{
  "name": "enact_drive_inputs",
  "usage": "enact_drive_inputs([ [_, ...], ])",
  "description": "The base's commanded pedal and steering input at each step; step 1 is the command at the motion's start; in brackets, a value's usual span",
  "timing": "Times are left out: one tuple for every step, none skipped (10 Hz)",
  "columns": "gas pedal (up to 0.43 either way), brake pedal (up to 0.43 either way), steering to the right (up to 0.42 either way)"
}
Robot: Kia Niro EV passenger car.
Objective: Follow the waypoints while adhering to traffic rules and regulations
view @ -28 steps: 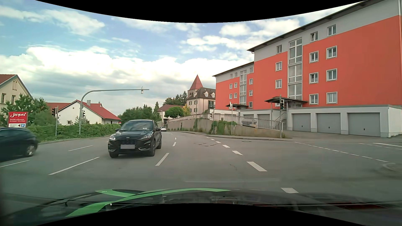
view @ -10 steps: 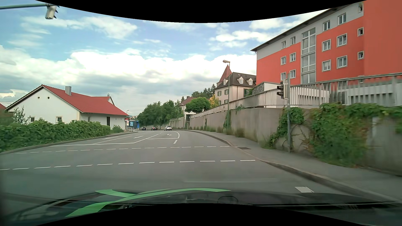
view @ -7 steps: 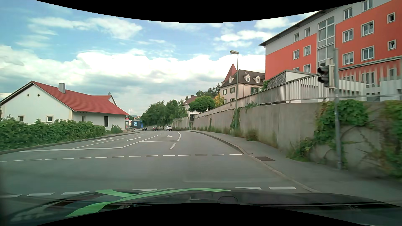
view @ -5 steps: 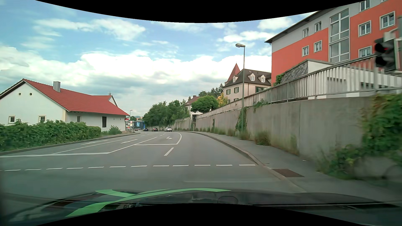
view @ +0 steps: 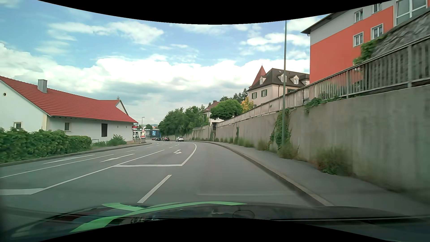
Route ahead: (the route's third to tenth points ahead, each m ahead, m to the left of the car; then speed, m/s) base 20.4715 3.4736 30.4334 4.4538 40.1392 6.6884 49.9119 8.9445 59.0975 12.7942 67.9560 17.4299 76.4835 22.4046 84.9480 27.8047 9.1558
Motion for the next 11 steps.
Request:
enact_drive_inputs([
  [0.157, 0.0, -0.035],
  [0.189, 0.0, -0.034],
  [0.189, 0.0, -0.033],
  [0.189, 0.0, -0.033],
  [0.177, 0.0, -0.033],
  [0.177, 0.0, -0.033],
  [0.177, 0.0, -0.033],
  [0.177, 0.0, -0.033],
  [0.169, 0.0, -0.033],
  [0.157, 0.0, -0.033],
  [0.15, 0.0, -0.032],
])
